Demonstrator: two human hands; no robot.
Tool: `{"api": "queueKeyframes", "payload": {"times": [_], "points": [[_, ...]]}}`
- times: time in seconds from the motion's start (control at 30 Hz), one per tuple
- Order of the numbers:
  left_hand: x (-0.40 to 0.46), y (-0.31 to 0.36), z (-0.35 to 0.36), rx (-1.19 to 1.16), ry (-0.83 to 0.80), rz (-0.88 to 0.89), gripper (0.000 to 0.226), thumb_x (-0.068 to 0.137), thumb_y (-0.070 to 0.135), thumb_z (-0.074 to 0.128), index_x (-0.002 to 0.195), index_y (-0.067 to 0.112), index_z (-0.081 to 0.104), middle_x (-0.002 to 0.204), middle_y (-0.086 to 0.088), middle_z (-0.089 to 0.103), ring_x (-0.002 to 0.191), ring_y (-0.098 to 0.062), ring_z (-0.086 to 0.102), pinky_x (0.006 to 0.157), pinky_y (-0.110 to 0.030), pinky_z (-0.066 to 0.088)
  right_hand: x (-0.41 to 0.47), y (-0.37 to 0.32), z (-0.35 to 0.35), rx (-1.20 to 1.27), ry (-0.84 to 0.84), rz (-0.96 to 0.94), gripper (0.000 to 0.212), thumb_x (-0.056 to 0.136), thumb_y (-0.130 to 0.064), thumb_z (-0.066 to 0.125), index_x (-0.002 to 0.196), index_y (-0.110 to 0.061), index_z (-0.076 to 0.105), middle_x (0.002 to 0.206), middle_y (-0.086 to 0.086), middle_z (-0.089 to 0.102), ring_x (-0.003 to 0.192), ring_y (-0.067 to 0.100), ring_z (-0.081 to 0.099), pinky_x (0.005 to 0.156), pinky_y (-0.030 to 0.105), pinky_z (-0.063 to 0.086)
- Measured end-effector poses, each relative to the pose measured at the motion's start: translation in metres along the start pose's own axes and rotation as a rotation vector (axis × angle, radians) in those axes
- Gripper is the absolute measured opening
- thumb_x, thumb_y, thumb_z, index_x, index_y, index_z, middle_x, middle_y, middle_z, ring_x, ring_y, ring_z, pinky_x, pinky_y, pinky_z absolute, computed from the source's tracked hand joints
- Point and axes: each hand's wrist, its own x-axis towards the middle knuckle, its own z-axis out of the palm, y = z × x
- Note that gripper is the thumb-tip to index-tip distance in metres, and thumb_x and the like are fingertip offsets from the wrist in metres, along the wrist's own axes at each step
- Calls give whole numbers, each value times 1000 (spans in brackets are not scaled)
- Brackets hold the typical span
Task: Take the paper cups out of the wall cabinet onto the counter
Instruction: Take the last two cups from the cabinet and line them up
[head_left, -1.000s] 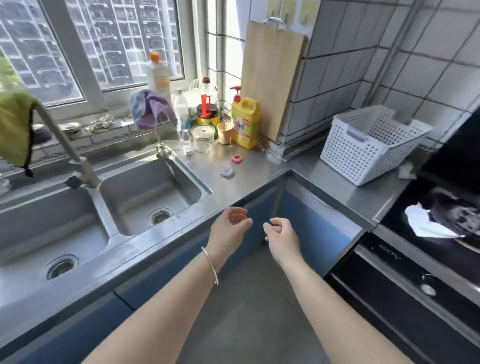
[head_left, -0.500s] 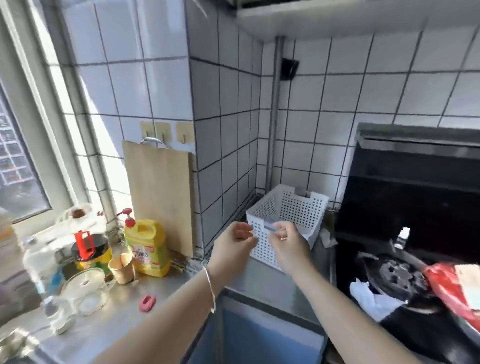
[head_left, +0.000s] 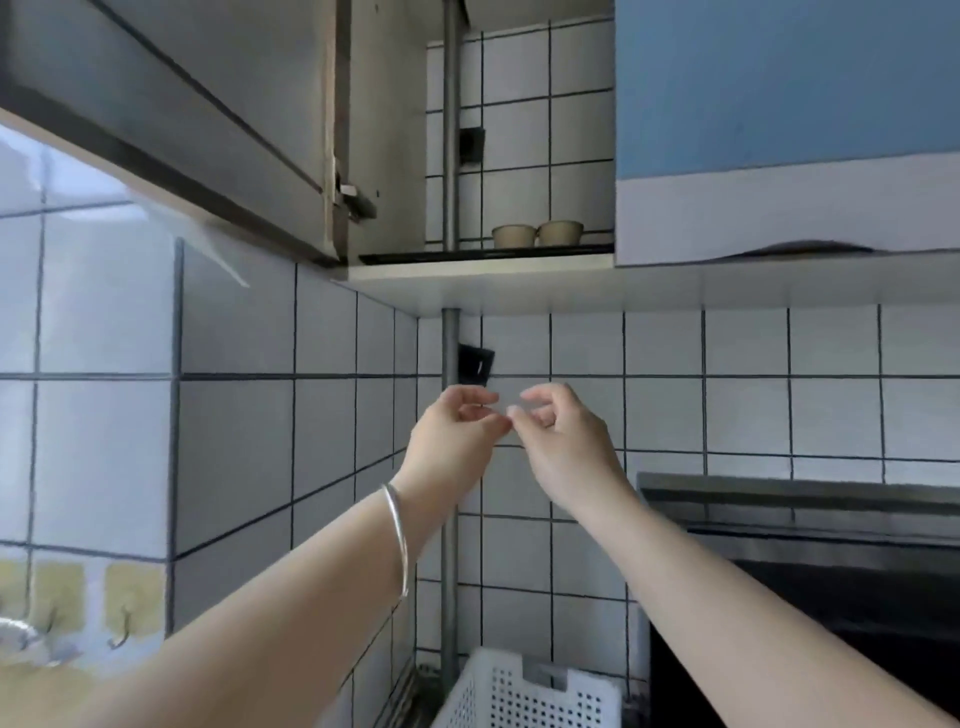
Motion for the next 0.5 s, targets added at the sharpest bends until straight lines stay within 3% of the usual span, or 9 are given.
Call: {"api": "queueKeyframes", "payload": {"times": [0.1, 0.2, 0.27, 0.4, 0.5], "points": [[51, 9, 12, 27, 15, 82, 24, 81, 20, 63, 104, 22, 59, 97, 3, 64, 85, -15, 61, 74, -29, 48, 56, 5, -4, 24, 59, -36, 30, 92, -32, 50, 120, -20, 51, 97, -4, 56, 75, 8, 51, 57, 15, 36], [93, 11, 20, -8, 9, 119, 20, 81, 21, 62, 100, 25, 58, 106, -2, 67, 92, -19, 64, 75, -31, 49, 101, 11, -3, 20, 106, -78, 31, 92, -30, 50, 120, -18, 52, 99, -2, 56, 85, 13, 53, 62, 22, 37], [117, 15, 23, -14, -5, 164, 16, 81, 19, 62, 92, 30, 57, 106, -5, 67, 91, -20, 64, 77, -33, 51, 125, 12, 0, 10, 122, -114, 30, 93, -28, 48, 120, -18, 52, 100, -2, 56, 88, 14, 52, 60, 19, 37], [163, 41, 23, 32, 18, 417, 20, 82, 11, 60, 85, 31, 57, 92, -1, 67, 77, -14, 60, 69, -26, 48, 166, -2, -2, -16, 233, -314, 20, 95, -23, 44, 111, -19, 56, 93, -5, 58, 84, 13, 55, 59, 13, 37], [195, 71, 17, 18, -24, 591, 21, 83, 7, 58, 82, 28, 58, 85, -2, 65, 74, -10, 61, 69, -22, 49, 200, -27, -10, -91, 344, -456, 20, 95, -17, 42, 108, -18, 57, 89, -5, 58, 79, 11, 52, 58, 21, 39]]}}
